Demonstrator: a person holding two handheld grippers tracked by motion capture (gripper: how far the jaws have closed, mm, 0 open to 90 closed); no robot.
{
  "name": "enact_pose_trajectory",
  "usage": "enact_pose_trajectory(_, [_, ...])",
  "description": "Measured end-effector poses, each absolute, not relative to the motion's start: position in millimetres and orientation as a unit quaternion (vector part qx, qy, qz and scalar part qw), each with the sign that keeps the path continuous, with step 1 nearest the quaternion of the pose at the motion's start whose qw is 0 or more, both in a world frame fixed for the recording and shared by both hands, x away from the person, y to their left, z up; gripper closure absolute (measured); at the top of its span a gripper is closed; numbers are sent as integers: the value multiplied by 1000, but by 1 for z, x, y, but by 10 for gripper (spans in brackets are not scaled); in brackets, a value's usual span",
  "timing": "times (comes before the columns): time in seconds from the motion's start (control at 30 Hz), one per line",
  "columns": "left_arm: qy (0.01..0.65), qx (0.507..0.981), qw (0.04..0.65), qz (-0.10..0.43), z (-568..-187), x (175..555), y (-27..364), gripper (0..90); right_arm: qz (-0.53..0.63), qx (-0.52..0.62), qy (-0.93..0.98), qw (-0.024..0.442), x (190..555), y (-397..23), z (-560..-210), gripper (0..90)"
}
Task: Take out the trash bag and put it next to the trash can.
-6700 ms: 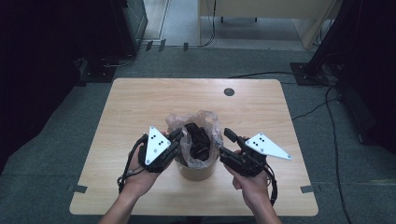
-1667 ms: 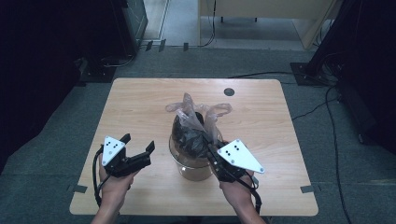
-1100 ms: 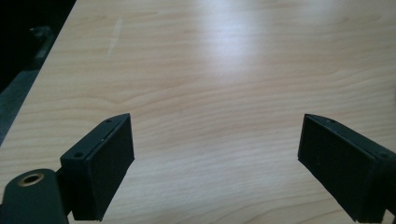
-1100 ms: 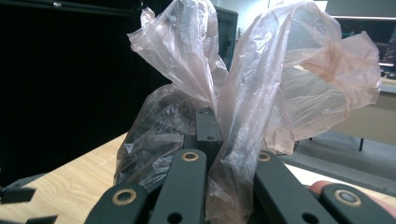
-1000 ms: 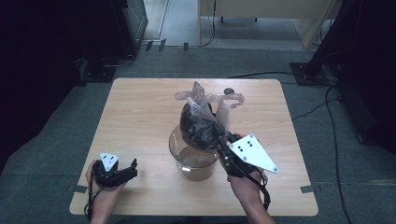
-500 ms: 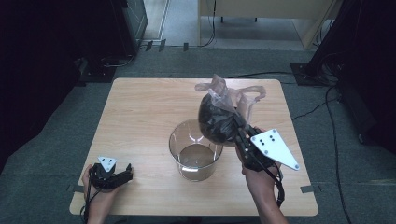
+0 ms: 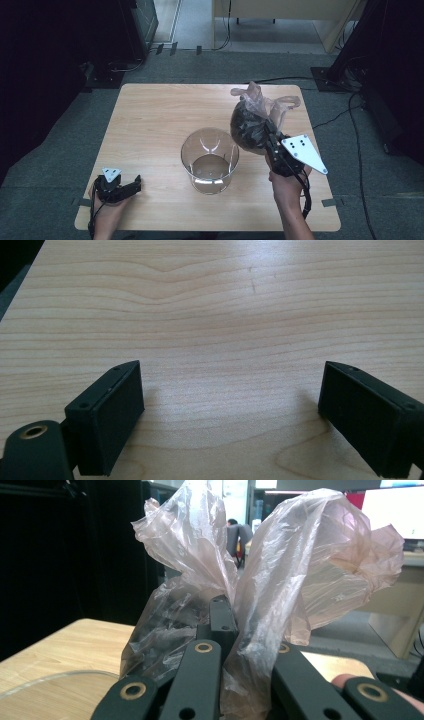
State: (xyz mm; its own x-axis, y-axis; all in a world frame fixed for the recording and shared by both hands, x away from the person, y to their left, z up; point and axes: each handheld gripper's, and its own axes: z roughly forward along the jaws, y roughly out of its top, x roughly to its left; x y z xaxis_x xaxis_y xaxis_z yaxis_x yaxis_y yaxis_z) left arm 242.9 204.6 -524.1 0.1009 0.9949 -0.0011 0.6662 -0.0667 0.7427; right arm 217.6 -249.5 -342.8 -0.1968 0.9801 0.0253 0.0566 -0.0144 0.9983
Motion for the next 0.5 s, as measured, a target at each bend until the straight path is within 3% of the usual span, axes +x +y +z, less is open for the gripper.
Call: enact_pose_trajectory(0.5, [608,682,304,269,-524,243,204,104,514,517,544,415,249,-268,-382,898])
